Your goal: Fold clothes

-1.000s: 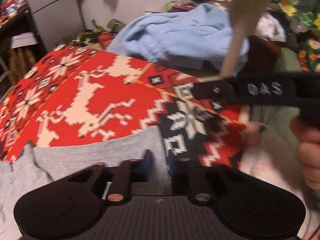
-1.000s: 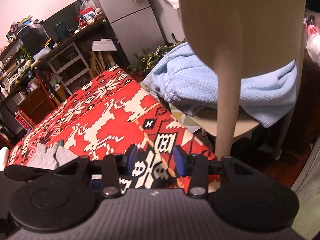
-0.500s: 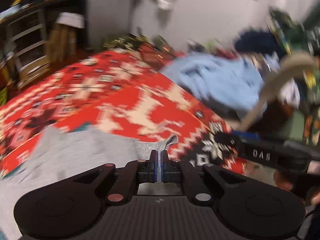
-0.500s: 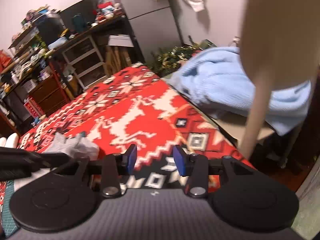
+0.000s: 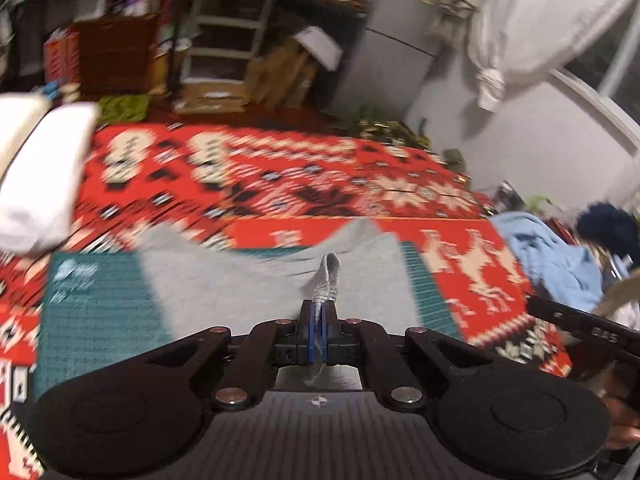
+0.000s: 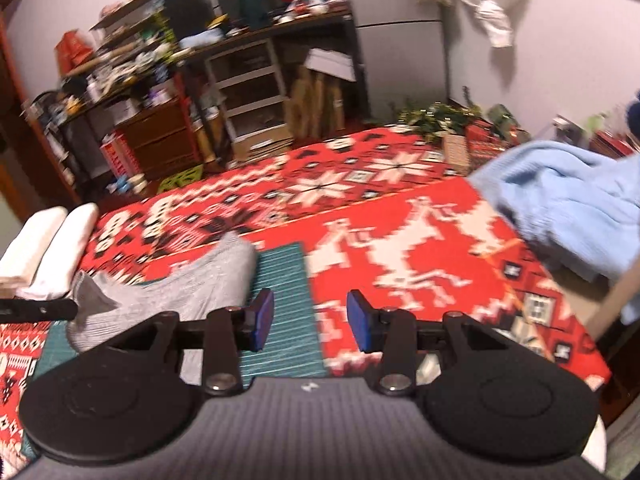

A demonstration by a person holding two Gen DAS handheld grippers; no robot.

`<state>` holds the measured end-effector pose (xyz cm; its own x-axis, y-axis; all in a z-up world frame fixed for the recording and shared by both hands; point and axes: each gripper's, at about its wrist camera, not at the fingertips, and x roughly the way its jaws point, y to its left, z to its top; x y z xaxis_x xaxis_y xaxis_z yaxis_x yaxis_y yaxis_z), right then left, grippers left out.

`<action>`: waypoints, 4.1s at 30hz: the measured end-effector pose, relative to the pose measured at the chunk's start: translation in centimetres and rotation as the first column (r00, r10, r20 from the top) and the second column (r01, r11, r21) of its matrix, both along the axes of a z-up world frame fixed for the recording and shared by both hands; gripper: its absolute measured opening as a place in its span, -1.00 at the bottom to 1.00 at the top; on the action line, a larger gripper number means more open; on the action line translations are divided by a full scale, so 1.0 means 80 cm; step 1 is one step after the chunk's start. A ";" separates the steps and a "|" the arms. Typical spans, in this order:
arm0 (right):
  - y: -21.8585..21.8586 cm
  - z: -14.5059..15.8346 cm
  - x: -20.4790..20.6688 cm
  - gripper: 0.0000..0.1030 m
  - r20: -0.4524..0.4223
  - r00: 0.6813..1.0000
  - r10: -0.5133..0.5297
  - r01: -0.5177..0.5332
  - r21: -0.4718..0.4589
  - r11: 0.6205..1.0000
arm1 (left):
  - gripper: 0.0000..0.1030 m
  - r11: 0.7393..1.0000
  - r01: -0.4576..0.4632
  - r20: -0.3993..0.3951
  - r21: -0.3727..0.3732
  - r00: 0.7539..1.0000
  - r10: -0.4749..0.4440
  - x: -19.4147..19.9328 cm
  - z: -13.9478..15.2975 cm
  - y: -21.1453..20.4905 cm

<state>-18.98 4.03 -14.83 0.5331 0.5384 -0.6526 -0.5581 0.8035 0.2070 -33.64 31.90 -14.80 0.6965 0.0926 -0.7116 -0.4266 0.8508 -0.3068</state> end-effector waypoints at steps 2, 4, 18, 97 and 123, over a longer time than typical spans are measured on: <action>0.023 0.002 -0.012 -0.12 0.000 0.999 0.032 -0.032 -0.020 0.999 | -0.93 0.998 -0.033 0.006 -0.043 0.999 0.034 -0.014 -0.013 0.020; 0.045 0.003 -0.027 -0.12 0.008 0.998 0.067 -0.067 -0.041 0.997 | -0.93 0.996 -0.061 0.011 -0.065 0.998 0.062 -0.023 -0.024 0.035; 0.137 -0.032 -0.114 -0.65 -0.017 0.917 0.399 -0.397 -0.155 0.905 | -0.86 0.974 -0.146 -0.018 -0.174 0.989 0.145 -0.040 -0.085 0.085; 0.214 -0.036 -0.147 -0.99 -0.234 0.850 0.472 -0.502 -0.083 0.861 | -0.64 0.953 0.074 0.132 -0.295 0.991 -0.036 -0.079 -0.086 0.095; 0.146 -0.028 -0.078 -0.51 -0.226 0.921 0.318 -0.340 -0.067 0.938 | -0.92 0.989 0.099 0.032 0.107 0.994 -0.103 -0.019 -0.098 0.072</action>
